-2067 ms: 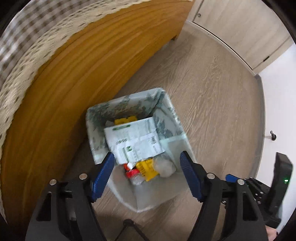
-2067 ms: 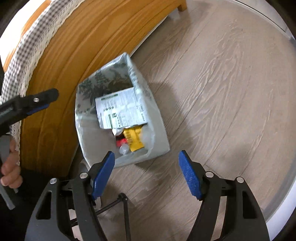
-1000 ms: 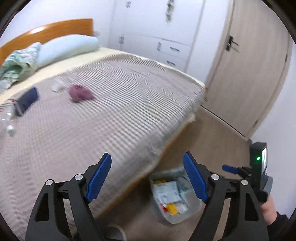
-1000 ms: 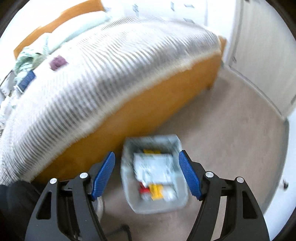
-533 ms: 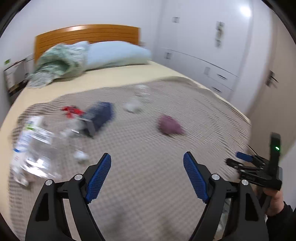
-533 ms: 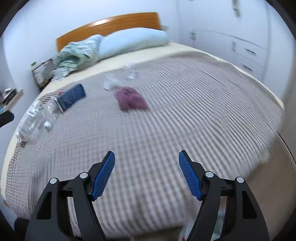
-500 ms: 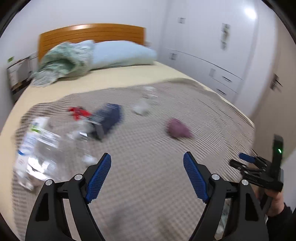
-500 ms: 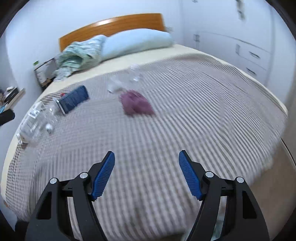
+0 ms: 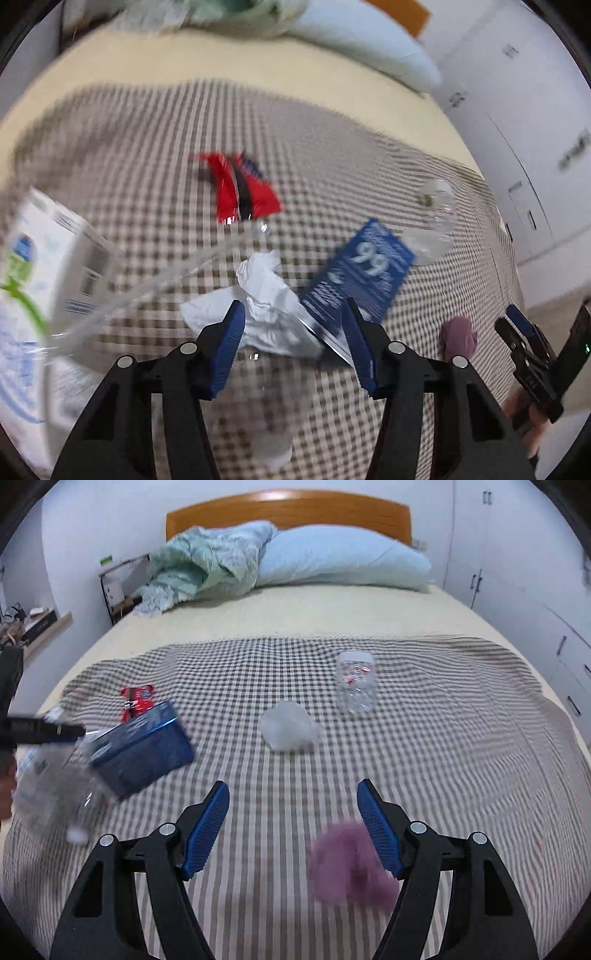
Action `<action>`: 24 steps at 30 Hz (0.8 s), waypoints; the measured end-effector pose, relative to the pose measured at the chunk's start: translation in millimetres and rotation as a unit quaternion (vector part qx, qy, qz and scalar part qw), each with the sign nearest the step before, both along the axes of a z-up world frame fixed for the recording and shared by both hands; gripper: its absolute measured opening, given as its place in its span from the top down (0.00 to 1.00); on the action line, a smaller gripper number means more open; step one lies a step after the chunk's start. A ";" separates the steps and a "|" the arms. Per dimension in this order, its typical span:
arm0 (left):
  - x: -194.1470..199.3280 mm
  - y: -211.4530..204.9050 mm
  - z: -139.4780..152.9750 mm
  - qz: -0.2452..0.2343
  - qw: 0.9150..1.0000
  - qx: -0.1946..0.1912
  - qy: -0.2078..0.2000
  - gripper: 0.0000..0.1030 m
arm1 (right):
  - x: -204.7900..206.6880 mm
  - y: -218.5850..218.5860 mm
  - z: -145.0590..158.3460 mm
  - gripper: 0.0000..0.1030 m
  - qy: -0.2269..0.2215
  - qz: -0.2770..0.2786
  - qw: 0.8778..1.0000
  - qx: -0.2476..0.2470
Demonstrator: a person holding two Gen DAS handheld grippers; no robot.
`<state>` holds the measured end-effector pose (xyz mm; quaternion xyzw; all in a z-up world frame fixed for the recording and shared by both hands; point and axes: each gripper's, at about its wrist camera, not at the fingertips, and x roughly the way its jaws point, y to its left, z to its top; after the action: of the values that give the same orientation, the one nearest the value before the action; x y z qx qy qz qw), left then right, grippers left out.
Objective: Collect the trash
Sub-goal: 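Grasp the white tissue with the left gripper while the right grasps a clear plastic bag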
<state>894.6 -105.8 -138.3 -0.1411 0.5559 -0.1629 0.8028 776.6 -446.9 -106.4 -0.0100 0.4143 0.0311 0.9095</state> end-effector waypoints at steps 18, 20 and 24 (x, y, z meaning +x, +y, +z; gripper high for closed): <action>-40.8 49.2 109.0 0.006 0.990 -0.088 -0.110 1.00 | 98.6 4.4 -42.2 0.94 0.072 -0.034 0.996 0.048; -52.9 51.1 123.6 0.010 0.990 -0.084 -0.111 1.00 | 78.9 2.8 -17.5 0.94 0.058 -0.034 0.997 0.043; -98.1 44.3 166.1 -0.005 0.988 -0.093 -0.124 1.00 | 18.6 -2.3 38.8 0.94 0.032 -0.035 0.998 0.043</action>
<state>796.4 -61.4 27.8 -0.1906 0.4350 -0.2344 0.8482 795.2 -449.2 -67.6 0.0445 0.4418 0.0176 0.8958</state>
